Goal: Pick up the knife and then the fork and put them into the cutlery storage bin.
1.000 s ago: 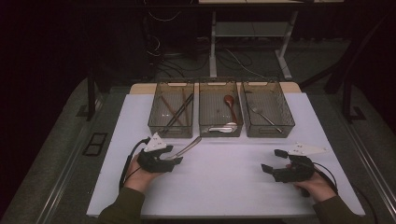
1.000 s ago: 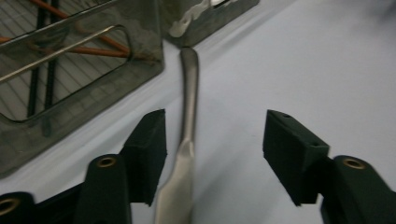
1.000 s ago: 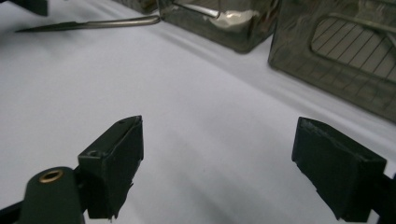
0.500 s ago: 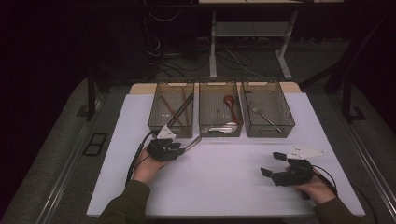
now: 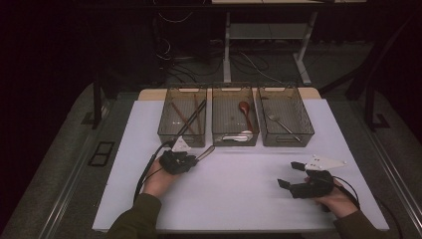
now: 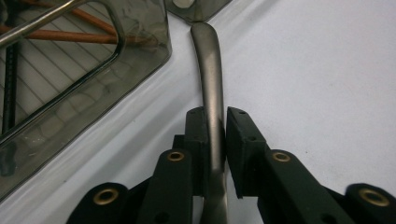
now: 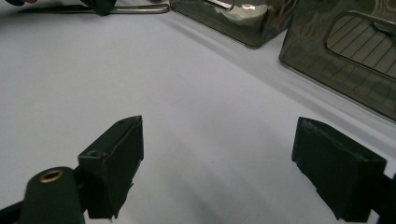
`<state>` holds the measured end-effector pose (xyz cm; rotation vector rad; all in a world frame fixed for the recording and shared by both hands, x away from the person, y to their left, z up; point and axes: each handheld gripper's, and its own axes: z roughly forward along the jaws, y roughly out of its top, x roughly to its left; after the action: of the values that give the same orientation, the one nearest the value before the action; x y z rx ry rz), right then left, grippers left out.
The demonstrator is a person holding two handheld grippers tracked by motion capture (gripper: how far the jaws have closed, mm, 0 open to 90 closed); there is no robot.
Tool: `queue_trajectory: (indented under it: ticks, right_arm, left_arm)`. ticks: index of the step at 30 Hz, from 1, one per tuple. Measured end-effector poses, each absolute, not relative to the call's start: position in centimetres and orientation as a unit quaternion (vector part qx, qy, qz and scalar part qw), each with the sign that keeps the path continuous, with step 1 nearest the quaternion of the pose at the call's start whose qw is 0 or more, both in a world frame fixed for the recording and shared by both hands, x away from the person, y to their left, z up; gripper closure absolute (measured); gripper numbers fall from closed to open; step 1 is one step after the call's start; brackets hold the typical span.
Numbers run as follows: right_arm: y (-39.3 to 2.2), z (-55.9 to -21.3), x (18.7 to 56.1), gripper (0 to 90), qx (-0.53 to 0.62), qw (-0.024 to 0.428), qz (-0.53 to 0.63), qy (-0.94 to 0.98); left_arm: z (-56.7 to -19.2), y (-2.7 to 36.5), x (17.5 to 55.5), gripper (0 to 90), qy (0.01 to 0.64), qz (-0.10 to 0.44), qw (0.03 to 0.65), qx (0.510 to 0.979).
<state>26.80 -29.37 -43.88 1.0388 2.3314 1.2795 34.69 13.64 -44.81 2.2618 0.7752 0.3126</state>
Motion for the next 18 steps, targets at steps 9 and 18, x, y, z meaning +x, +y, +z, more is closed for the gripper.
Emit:
queue_trajectory:
  ticks: [9,18]
  right_arm:
    - [-29.53,-43.88,26.96,16.4,0.366,0.139,0.444,0.806]
    - [-29.5,-43.86,26.98,16.4,0.358,0.141,0.445,0.809]
  left_arm:
    - [-44.87,13.81,34.81,79.3,0.305,0.113,0.364,0.873]
    - [-44.74,13.83,34.71,79.5,0.301,0.107,0.366,0.874]
